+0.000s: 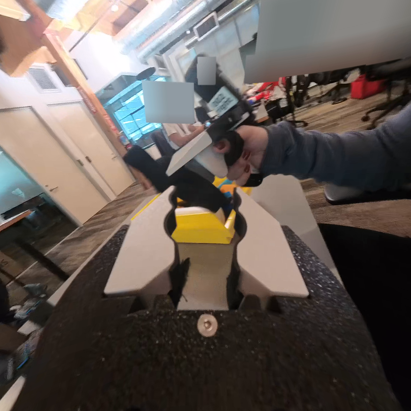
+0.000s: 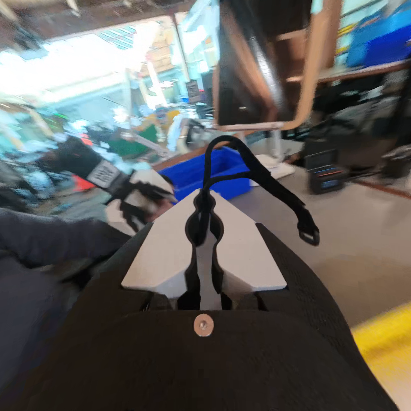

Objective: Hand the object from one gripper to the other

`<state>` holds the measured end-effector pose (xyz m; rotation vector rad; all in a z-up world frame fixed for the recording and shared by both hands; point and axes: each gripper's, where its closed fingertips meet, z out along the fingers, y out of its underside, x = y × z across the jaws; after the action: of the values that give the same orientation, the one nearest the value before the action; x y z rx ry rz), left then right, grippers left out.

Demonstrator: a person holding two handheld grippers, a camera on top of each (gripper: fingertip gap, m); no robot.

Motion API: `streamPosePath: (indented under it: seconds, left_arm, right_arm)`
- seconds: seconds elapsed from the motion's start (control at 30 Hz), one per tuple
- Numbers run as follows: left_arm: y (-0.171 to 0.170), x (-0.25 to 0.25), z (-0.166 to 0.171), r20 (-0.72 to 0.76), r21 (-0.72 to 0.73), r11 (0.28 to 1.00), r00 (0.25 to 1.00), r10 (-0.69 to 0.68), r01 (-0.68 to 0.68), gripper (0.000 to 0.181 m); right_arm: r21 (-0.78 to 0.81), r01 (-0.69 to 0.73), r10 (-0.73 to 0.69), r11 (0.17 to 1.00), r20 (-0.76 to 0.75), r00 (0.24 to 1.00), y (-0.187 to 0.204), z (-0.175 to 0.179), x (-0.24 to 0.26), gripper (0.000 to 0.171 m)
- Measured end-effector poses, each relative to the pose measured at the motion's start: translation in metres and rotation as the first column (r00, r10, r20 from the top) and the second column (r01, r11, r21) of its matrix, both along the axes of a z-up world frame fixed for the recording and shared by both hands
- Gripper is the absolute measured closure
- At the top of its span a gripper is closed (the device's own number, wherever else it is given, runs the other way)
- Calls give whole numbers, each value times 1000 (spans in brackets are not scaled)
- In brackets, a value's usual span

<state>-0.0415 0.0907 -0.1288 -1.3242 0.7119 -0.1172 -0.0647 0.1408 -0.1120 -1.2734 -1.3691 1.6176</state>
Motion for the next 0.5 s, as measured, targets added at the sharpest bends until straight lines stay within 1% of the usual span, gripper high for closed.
streamPosePath:
  seconds: [0.03,0.07,0.1,0.17,0.2,0.23,0.3,0.33,0.37,0.43,0.47,0.5]
  left_arm:
    - [2,-7,3,11,8,999,999,42,-42,126]
    - [4,-14,7,30,18,997,996,79,-79,122]
    - [5,-21,11,52,24,994,993,107,-109,120]
    - [7,-37,20,100,25,984,980,171,-174,119]
    - [8,-48,23,116,18,975,970,216,-219,120]
    - [8,-59,26,122,6,965,958,261,-264,120]
    - [7,-82,33,92,-27,938,934,346,-344,116]
    - [3,-97,40,67,-31,919,916,395,-394,111]
    - [-3,-117,48,54,-39,886,885,463,-461,108]
    - [-23,-162,63,74,-84,807,804,590,-585,101]
    - [-35,-183,69,97,-125,766,760,642,-631,99]
    - [-48,-205,71,125,-176,724,715,688,-667,96]
  right_arm:
    - [95,92,-92,991,2,996,18,1,4,171]
    - [201,190,-194,961,-1,981,36,1,9,171]
    - [298,269,-280,916,-7,960,53,2,15,171]
    - [458,369,-421,809,13,907,82,0,29,171]
    - [534,408,-503,740,38,863,99,-5,37,171]
    - [610,434,-591,663,71,804,119,-13,47,171]
    - [731,444,-751,518,142,644,161,-33,73,171]
    - [761,439,-801,478,173,574,178,-43,84,171]
    - [766,443,-829,467,204,521,192,-53,93,171]
    - [730,489,-855,476,254,453,214,-70,102,170]
    - [718,514,-867,470,268,419,224,-77,105,151]
    - [719,515,-874,468,288,391,230,-83,108,126]
